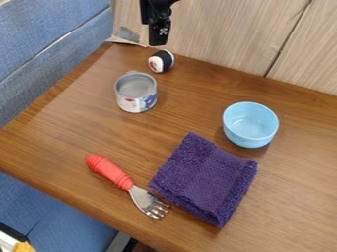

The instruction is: Move the can to the upper right side op the table

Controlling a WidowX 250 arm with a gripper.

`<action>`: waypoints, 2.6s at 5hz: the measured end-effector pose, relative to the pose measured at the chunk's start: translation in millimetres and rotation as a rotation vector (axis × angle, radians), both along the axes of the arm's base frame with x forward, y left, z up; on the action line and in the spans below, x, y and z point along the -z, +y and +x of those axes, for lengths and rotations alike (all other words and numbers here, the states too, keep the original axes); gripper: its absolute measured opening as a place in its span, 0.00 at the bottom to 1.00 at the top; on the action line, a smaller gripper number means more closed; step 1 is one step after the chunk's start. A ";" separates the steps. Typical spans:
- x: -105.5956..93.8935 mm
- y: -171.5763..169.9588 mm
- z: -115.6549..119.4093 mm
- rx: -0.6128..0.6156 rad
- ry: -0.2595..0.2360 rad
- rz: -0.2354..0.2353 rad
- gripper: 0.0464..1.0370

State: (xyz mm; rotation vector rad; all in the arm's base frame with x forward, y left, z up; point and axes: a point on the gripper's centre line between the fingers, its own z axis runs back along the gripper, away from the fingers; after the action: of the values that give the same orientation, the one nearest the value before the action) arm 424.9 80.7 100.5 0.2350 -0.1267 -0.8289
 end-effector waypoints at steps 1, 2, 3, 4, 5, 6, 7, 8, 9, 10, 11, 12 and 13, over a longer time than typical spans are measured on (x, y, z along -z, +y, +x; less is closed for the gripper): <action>18.1 -1.2 -3.8 0.001 0.044 -0.007 0.96; 38.6 1.5 -18.0 0.003 0.090 -0.006 0.96; 35.9 17.6 -32.2 -0.033 0.084 -0.020 0.96; 31.4 31.7 -53.0 -0.061 0.082 -0.036 0.96; 34.4 46.4 -75.5 -0.076 0.115 -0.040 0.96; 47.8 51.5 -91.6 -0.037 0.168 -0.033 0.96; 54.0 57.1 -95.7 0.013 0.187 0.018 0.96; 69.5 57.1 -95.3 0.048 0.215 0.020 0.96; 75.8 41.9 -92.0 0.087 0.210 -0.049 0.96; 80.1 23.9 -86.8 0.117 0.216 -0.094 0.96; 74.7 7.9 -74.9 0.138 0.193 -0.139 0.96; 78.3 -12.0 -60.2 0.172 0.199 -0.168 0.96; 83.8 -31.0 -45.6 0.204 0.211 -0.178 0.96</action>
State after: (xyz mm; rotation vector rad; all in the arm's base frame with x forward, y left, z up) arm 379.4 49.7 16.6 -0.0344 -0.0255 -1.0341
